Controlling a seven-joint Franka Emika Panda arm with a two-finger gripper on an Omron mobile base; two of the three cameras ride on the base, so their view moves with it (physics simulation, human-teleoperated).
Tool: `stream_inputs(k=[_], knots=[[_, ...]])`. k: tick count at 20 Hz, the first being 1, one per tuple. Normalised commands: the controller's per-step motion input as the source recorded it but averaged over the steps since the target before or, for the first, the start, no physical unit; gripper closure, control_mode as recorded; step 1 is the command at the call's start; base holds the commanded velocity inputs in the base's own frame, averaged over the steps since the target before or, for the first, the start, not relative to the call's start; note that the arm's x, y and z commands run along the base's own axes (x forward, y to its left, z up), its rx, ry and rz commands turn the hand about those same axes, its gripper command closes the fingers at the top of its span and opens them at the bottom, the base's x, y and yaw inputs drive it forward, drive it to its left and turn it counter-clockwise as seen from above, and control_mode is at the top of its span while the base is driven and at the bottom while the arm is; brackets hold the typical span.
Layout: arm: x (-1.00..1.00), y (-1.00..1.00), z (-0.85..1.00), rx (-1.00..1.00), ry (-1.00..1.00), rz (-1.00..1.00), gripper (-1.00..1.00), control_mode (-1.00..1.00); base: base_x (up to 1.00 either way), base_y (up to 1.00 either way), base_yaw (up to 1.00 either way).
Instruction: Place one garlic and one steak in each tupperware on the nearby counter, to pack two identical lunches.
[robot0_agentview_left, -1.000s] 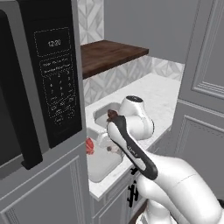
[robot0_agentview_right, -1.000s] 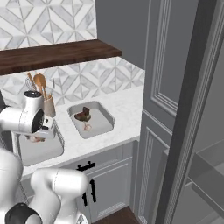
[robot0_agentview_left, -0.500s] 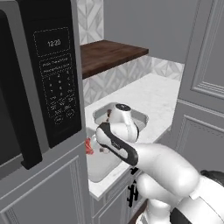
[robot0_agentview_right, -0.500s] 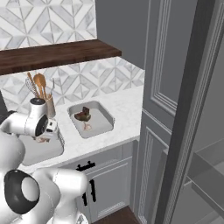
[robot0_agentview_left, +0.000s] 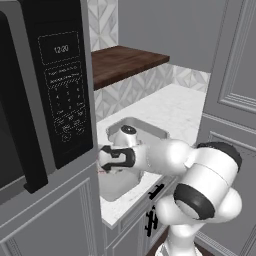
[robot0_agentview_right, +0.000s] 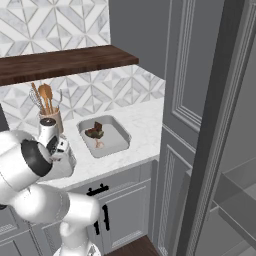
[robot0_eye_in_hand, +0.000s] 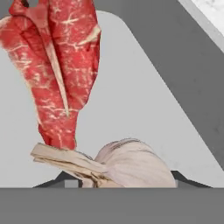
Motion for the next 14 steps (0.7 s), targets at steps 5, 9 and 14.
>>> stream_inputs(k=[5,9,14], knots=[[0.25,0.27,-0.21,-0.03,0.00,0.00,-1.00,-1.00,0.00,0.00,0.00],[-0.55,-0.01,0.62,0.00,0.00,-0.01,-1.00,-1.00,0.00,0.00,0.00],[-0.41,-0.40,0.33,0.01,0.00,-0.07,-1.00,-1.00,0.00,0.00,0.00]])
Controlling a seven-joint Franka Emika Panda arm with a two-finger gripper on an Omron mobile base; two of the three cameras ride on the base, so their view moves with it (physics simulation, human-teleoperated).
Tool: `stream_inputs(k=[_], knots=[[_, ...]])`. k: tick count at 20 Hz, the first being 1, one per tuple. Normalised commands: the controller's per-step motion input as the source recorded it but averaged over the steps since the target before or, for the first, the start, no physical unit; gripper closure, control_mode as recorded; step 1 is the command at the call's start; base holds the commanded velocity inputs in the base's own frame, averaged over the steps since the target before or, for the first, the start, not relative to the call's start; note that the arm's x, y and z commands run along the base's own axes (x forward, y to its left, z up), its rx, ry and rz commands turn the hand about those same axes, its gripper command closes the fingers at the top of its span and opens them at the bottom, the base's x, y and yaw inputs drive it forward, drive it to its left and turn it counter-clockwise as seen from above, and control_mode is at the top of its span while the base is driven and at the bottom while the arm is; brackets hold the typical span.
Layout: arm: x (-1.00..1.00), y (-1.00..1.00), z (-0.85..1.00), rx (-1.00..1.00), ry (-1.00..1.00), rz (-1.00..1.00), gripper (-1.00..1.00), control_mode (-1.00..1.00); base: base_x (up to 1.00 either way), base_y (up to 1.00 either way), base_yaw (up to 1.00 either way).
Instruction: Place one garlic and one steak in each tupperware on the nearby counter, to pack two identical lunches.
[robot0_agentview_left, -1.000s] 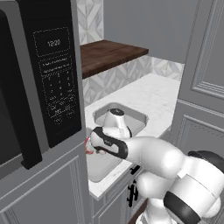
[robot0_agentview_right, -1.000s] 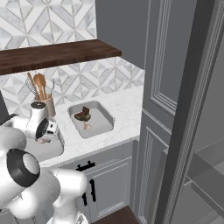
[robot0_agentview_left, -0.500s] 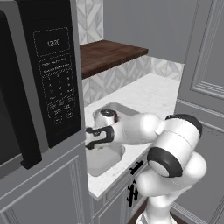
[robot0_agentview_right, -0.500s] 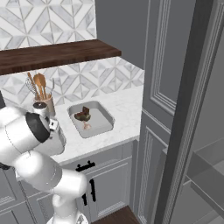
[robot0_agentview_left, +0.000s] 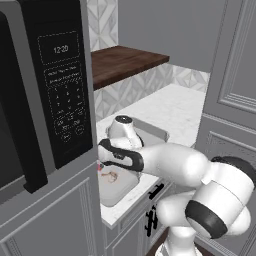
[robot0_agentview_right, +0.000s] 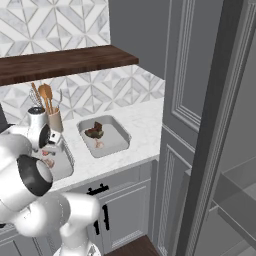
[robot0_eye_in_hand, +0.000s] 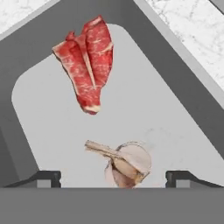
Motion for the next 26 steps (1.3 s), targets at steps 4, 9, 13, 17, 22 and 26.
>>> stream_inputs(k=[4,9,13,17,22,26], knots=[[-0.47,-0.56,0.23,0.01,0.00,-0.07,-1.00,-1.00,0.00,0.00,0.00],[-0.89,-0.80,0.64,0.05,-0.20,-0.06,-1.00,-1.00,0.00,0.00,0.00],[-1.00,-0.86,0.65,0.06,-0.47,0.00,-1.00,-1.00,0.00,0.00,0.00],[-0.94,-0.74,0.59,0.10,-0.44,-0.03,-1.00,-1.00,0.00,0.00,0.00],[-0.23,-0.79,0.03,0.39,-0.11,0.00,-1.00,-1.00,0.00,0.00,0.00],[-0.16,-0.74,0.00,0.34,-0.06,0.00,-1.00,-1.00,0.00,0.00,0.00]])
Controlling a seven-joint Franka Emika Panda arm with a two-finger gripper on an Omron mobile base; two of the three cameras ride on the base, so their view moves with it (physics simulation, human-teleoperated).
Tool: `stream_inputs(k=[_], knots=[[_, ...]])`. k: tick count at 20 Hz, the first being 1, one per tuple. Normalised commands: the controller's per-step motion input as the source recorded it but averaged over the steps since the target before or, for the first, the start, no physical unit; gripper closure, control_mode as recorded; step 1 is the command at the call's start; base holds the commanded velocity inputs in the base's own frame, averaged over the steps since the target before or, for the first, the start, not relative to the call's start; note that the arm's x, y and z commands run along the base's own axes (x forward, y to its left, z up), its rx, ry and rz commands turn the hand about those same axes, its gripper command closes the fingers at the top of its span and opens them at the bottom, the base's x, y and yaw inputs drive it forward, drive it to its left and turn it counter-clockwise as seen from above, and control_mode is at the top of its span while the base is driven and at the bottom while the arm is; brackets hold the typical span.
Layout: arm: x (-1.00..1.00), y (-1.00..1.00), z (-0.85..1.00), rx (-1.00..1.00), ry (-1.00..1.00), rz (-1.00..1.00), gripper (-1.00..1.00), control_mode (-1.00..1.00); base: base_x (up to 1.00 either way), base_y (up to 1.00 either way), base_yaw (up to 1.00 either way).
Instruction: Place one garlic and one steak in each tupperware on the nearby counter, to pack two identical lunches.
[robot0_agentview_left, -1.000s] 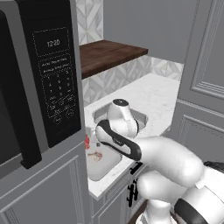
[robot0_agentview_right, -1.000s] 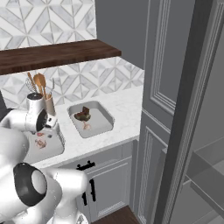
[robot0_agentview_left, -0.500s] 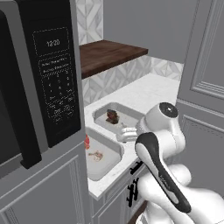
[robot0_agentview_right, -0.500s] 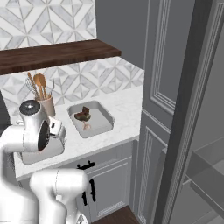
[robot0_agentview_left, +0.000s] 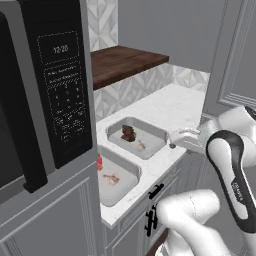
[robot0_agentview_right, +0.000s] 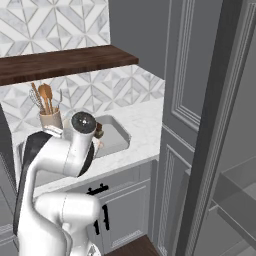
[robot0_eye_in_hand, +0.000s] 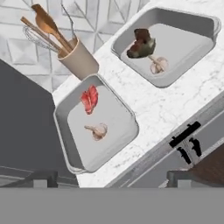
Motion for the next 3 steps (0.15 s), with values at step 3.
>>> stream_inputs(k=[3], knots=[[-0.12,-0.59,0.00,0.25,-0.03,0.00,-1.00,-1.00,0.00,0.00,0.00]])
